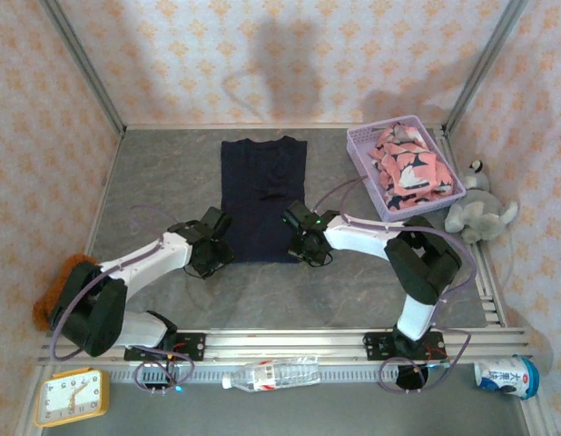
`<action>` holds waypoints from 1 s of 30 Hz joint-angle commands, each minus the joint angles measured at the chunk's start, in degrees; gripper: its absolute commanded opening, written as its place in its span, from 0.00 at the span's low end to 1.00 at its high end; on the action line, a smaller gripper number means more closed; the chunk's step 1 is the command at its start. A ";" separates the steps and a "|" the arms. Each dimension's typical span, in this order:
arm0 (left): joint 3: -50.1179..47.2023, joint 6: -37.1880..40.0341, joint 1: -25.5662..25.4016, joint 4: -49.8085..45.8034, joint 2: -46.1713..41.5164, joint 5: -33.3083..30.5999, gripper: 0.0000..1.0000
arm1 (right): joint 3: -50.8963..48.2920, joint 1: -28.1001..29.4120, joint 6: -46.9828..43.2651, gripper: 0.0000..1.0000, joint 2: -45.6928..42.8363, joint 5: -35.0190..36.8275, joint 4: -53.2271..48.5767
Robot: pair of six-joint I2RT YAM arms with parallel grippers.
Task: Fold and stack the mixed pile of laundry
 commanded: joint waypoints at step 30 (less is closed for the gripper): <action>10.90 10.45 3.68 2.28 21.29 2.02 0.00 | -1.54 0.27 -3.36 0.00 -0.53 -0.13 -1.92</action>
